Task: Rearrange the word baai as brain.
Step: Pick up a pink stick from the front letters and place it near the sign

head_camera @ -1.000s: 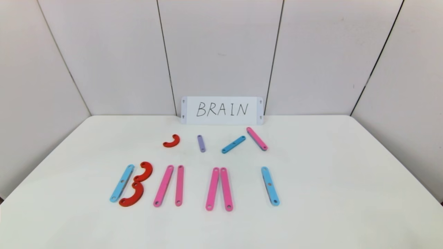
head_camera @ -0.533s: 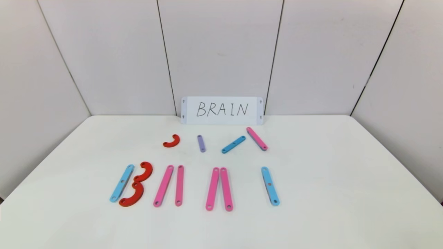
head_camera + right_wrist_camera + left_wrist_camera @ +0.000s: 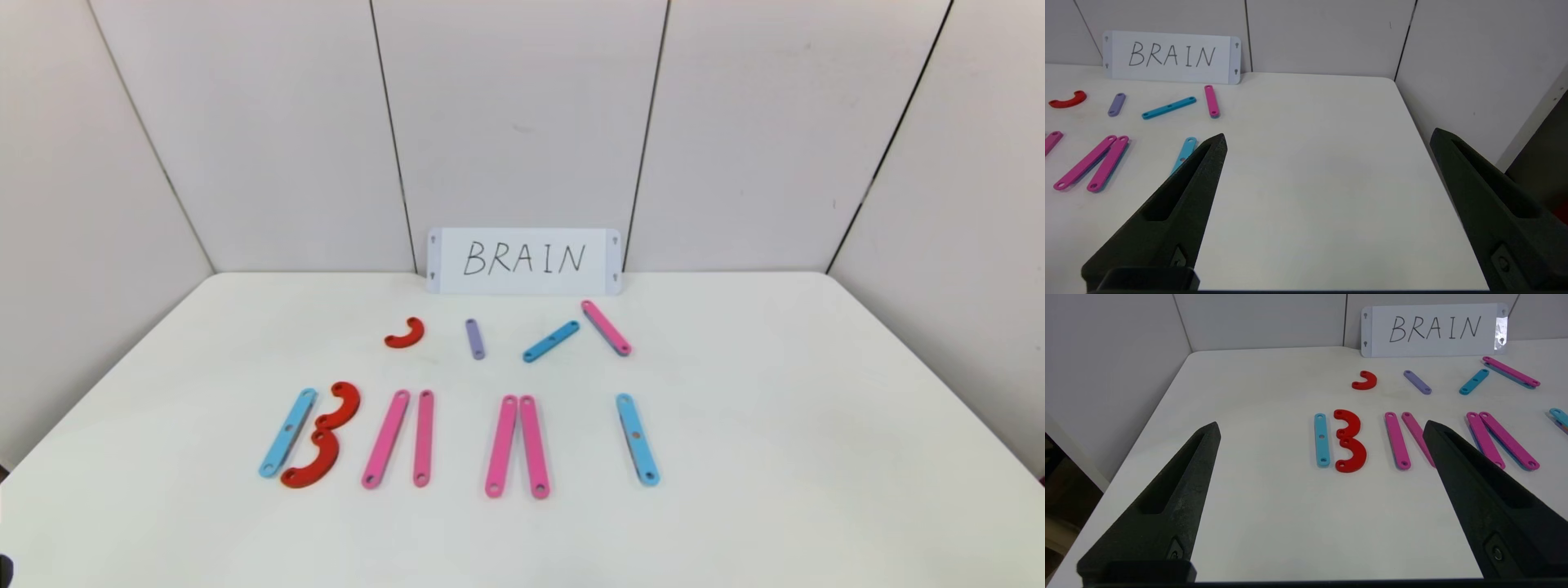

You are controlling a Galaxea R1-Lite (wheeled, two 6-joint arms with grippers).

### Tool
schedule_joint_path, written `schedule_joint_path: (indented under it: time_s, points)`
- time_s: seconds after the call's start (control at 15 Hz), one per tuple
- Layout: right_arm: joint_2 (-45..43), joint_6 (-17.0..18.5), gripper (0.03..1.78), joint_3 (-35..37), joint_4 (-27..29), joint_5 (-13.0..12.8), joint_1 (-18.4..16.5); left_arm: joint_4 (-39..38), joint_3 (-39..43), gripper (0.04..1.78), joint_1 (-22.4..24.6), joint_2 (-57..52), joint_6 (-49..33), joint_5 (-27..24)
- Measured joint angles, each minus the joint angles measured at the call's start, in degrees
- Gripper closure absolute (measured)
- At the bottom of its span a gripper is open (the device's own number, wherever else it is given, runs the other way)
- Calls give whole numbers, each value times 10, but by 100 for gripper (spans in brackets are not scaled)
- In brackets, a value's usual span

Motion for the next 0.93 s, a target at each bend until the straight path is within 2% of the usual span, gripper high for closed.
schedule_joint_path:
  time_s: [0.2,0.47,0.73,0.93]
  points:
    - [87,-20,7,-60,-4,6,0,12,-83,8,0,95,2,-4]
    - [214,-23,7,-140,-3,18,13,37,-187,8,0,233,13,-33]
    - [343,-14,7,-208,-7,31,35,57,-295,8,-1,371,23,-54]
    - [435,6,7,-262,-7,36,62,122,-382,8,-13,457,25,-80]
